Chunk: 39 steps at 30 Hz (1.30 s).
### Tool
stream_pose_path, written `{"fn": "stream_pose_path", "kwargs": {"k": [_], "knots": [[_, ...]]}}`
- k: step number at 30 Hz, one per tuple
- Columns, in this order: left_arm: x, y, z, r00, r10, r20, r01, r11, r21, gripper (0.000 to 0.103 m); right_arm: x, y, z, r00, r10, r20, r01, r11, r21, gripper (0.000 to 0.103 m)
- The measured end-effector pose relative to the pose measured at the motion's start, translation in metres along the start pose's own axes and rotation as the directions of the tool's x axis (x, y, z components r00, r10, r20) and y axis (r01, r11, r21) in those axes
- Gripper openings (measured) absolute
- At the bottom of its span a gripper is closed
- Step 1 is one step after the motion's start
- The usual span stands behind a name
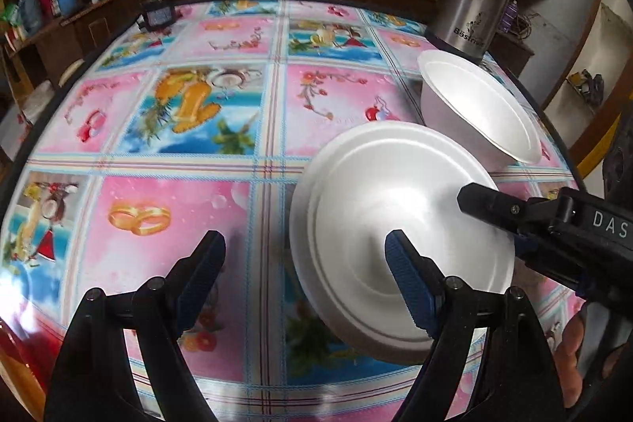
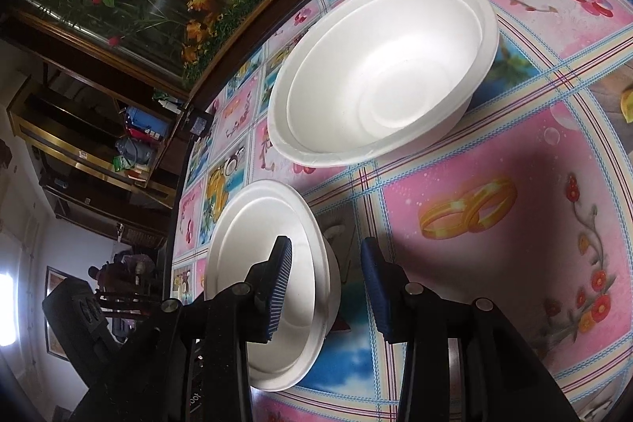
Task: Organize plates and bowls
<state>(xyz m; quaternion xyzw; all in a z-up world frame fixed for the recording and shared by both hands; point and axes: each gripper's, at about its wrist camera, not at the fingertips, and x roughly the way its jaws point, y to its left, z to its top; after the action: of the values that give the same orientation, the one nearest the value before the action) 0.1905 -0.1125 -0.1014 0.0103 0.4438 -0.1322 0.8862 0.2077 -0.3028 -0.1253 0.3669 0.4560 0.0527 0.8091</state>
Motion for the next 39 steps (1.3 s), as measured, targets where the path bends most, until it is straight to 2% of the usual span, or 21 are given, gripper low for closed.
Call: {"fn": "stream_pose_path", "kwargs": {"k": [2, 4, 12, 15, 19, 21, 26, 29, 39], "knots": [[0.0, 0.0, 0.001, 1.0, 0.007, 0.007, -0.007, 1.0, 0.005, 0.083, 0.001, 0.001, -0.001, 1.0, -0.003, 0.0, 0.003, 1.0, -0.005, 0.039], [0.0, 0.001, 0.0, 1.0, 0.011, 0.007, -0.011, 1.0, 0.005, 0.079, 0.002, 0.002, -0.003, 1.0, -0.01, -0.001, 0.01, 1.0, -0.012, 0.039], [0.001, 0.005, 0.001, 1.0, 0.009, 0.01, -0.009, 1.0, -0.012, 0.057, 0.001, 0.007, -0.006, 1.0, -0.029, 0.01, 0.029, 0.999, -0.04, 0.039], [0.001, 0.005, 0.001, 1.0, 0.007, 0.008, -0.007, 1.0, -0.015, 0.049, 0.002, 0.008, -0.008, 0.999, -0.04, 0.009, 0.04, 0.998, -0.042, 0.035], [0.002, 0.004, 0.0, 1.0, 0.004, 0.007, -0.004, 1.0, -0.008, 0.04, 0.003, 0.008, -0.008, 0.998, -0.057, 0.011, 0.058, 0.997, -0.049, 0.023], [0.002, 0.003, 0.0, 1.0, -0.001, 0.005, 0.001, 1.0, -0.004, 0.03, 0.004, 0.008, -0.008, 0.998, -0.063, 0.013, 0.064, 0.997, -0.052, 0.02], [0.002, 0.001, 0.0, 1.0, 0.001, 0.013, -0.001, 1.0, 0.011, 0.019, 0.006, 0.012, -0.01, 0.997, -0.077, 0.023, 0.079, 0.994, -0.071, 0.012], [0.001, -0.001, -0.001, 1.0, 0.001, 0.019, -0.002, 1.0, 0.02, 0.015, 0.005, 0.014, -0.01, 0.996, -0.079, 0.034, 0.081, 0.994, -0.078, 0.009], [0.0, -0.004, -0.002, 0.999, 0.014, 0.037, -0.015, 0.999, 0.031, 0.014, 0.005, 0.014, -0.01, 0.995, -0.085, 0.044, 0.088, 0.993, -0.076, 0.008]]}}
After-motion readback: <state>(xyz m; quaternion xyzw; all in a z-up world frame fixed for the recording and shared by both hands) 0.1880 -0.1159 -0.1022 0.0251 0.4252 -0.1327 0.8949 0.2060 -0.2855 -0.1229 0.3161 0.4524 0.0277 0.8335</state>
